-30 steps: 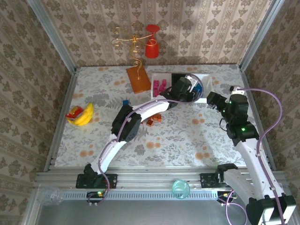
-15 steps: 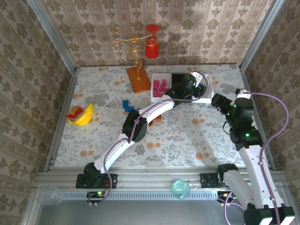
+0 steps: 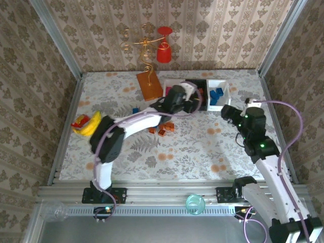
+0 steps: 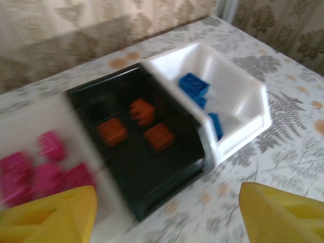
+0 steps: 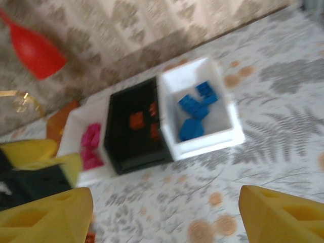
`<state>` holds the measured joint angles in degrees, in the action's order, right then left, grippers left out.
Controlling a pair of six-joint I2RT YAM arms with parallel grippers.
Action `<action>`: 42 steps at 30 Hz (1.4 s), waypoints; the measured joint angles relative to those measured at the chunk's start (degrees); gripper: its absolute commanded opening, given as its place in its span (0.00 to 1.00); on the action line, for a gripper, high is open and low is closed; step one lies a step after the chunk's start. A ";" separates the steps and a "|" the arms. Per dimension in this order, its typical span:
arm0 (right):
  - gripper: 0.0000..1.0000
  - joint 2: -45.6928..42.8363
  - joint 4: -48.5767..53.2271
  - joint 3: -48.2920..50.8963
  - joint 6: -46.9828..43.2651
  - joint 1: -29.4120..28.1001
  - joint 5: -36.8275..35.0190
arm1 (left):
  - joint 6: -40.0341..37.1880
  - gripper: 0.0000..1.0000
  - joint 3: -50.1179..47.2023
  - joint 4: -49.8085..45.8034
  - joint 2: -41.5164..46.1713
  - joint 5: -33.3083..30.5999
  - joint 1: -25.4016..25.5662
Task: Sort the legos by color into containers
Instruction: Separate the lego at the center of the table.
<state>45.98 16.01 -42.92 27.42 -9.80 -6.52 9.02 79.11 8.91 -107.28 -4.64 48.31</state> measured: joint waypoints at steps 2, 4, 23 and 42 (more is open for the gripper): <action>0.77 3.28 -2.14 0.02 -0.57 -5.79 -1.25 | 0.42 0.76 -8.04 1.31 7.87 -1.31 -2.01; 0.78 7.89 -4.92 -0.09 -1.66 -11.74 -2.38 | 1.27 0.76 -16.04 1.64 16.11 -2.69 -4.61; 0.76 57.96 -10.21 -29.31 -17.62 -33.88 -0.39 | 11.67 0.78 -49.35 -9.20 49.13 5.57 -31.04; 0.72 73.75 1.05 -43.76 -23.69 -29.75 9.16 | 11.98 0.79 -52.59 -10.27 54.90 8.11 -32.35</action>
<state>119.72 17.06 -86.67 3.73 -39.55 2.63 20.99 26.52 -1.37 -52.38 3.46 15.97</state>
